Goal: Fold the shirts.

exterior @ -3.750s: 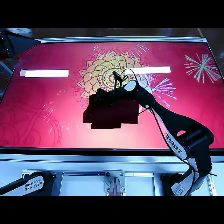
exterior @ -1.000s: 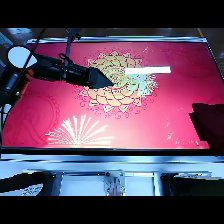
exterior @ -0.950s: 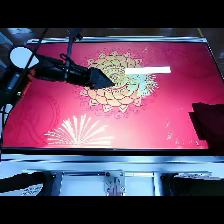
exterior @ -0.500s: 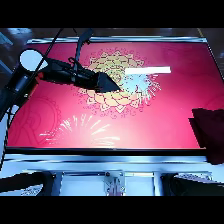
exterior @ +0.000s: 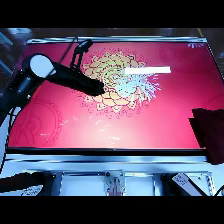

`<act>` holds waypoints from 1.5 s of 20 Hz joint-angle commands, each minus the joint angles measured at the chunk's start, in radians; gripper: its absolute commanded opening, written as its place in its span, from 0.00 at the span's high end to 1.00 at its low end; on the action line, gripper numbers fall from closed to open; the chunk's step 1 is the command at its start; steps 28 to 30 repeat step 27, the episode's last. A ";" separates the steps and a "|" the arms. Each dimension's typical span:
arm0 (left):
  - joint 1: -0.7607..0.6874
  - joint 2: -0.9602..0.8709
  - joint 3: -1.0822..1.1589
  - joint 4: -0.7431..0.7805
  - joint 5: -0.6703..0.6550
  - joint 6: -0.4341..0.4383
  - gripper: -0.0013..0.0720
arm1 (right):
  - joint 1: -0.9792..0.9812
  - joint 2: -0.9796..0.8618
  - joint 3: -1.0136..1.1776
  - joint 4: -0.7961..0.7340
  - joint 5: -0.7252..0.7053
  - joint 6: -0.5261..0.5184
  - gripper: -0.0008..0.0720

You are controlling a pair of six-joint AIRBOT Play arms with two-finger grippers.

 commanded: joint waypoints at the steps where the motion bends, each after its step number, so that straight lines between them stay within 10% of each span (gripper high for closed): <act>1: -0.051 -0.017 0.001 0.490 -0.081 -0.194 0.92 | 0.357 0.076 0.020 -0.034 0.044 -0.049 0.09; 2: -0.047 -0.035 0.001 0.485 -0.137 -0.191 0.73 | 0.459 0.046 0.014 -0.105 0.151 -0.002 0.09; 3: -0.042 -0.058 0.001 0.478 -0.203 -0.192 0.21 | 0.537 0.005 0.014 -0.134 0.255 0.040 0.08; 4: -0.037 -0.075 0.001 0.479 -0.270 -0.195 0.01 | 0.590 -0.032 0.014 -0.126 0.328 0.056 0.08; 30: -0.065 -0.103 0.000 0.468 -0.352 -0.195 0.00 | 0.716 -0.125 0.015 -0.098 0.408 0.092 0.09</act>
